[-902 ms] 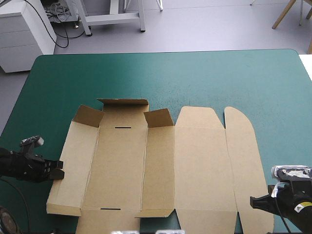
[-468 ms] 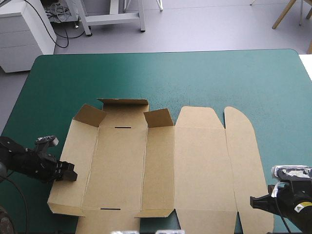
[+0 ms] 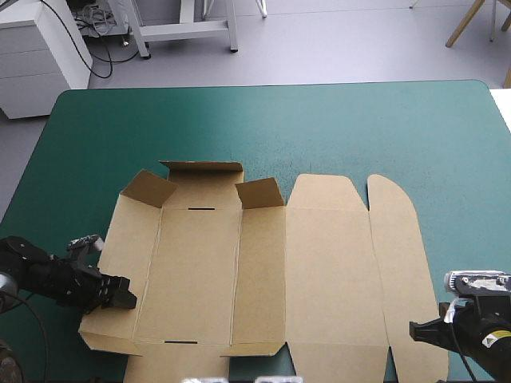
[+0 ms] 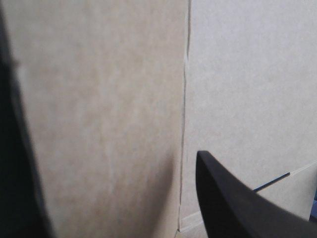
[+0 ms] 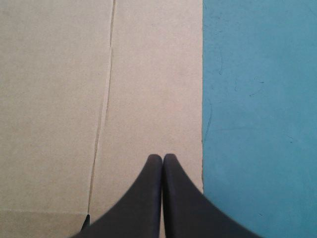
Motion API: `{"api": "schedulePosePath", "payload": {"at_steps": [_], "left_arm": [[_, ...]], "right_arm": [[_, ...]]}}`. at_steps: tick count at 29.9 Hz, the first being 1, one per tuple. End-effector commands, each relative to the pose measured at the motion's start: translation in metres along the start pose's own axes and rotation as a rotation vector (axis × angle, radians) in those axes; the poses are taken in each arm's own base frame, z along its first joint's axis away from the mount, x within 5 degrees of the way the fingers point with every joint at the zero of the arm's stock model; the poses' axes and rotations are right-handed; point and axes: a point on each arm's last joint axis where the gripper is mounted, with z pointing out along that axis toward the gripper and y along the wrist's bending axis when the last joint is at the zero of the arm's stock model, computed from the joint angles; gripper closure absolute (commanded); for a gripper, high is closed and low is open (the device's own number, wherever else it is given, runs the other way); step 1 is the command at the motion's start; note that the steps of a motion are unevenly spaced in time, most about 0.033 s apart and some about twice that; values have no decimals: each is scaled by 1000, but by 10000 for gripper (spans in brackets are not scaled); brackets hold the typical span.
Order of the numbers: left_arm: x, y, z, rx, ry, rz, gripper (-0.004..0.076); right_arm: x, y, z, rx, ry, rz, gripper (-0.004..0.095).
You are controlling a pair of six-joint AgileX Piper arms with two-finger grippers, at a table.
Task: Fold the box
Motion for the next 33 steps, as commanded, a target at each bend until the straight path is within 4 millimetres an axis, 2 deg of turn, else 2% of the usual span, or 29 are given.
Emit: {"api": "schedulePosePath", "payload": {"at_steps": [1,3,6,7,18,23,26,29,33], "left_arm": [[4,-15,-8,79,20,17,410],[4,-15,-8,78,18,18,486],[5,-15,-9,77,16,19,703],[5,-15,-9,77,16,21,731],[4,-16,-9,85,8,19,734],[-7,-23,-22,42,-21,61,734],[-22,-35,-37,-35,-36,149,734],[-42,-56,-57,-135,-95,265,734],[-69,-97,-83,-312,-198,459,734]], "right_arm": [[-10,0,-6,7,-68,-10,927],[-10,0,-6,7,-68,-10,927],[-10,0,-6,7,-68,-10,927],[-10,0,-6,7,-68,-10,927],[-10,0,-6,7,-68,-10,927],[-10,0,-6,7,-68,-10,927],[-10,0,-6,7,-68,-10,927],[-10,0,-6,7,-68,-10,927],[-10,0,-6,7,-68,-10,927]]}}
